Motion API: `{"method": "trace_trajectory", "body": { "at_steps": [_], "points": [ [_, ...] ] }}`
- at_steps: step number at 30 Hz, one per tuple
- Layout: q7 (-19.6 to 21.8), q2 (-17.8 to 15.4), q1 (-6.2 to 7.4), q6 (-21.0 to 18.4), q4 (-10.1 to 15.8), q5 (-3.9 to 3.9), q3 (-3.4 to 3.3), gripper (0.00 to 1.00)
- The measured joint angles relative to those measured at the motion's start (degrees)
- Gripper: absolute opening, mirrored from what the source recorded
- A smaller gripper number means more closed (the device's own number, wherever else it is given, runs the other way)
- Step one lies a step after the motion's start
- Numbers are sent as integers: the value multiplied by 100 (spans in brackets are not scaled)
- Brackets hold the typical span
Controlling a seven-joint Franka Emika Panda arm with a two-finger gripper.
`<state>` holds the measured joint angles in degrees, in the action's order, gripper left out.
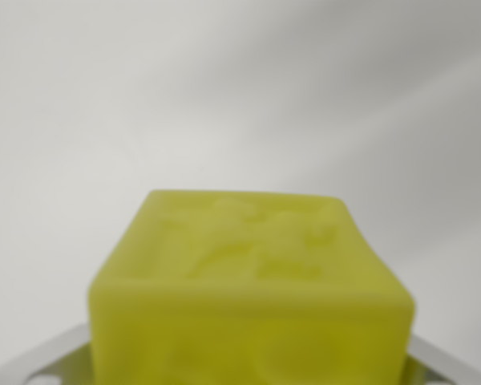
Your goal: Pick yellow cube
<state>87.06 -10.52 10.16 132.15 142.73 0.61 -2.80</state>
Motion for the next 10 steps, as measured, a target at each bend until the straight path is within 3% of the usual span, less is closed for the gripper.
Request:
{"method": "trace_trajectory", "body": {
  "at_steps": [10],
  "points": [
    [4, -97, 2, -166, -68, 4, 0, 0]
  ]
}}
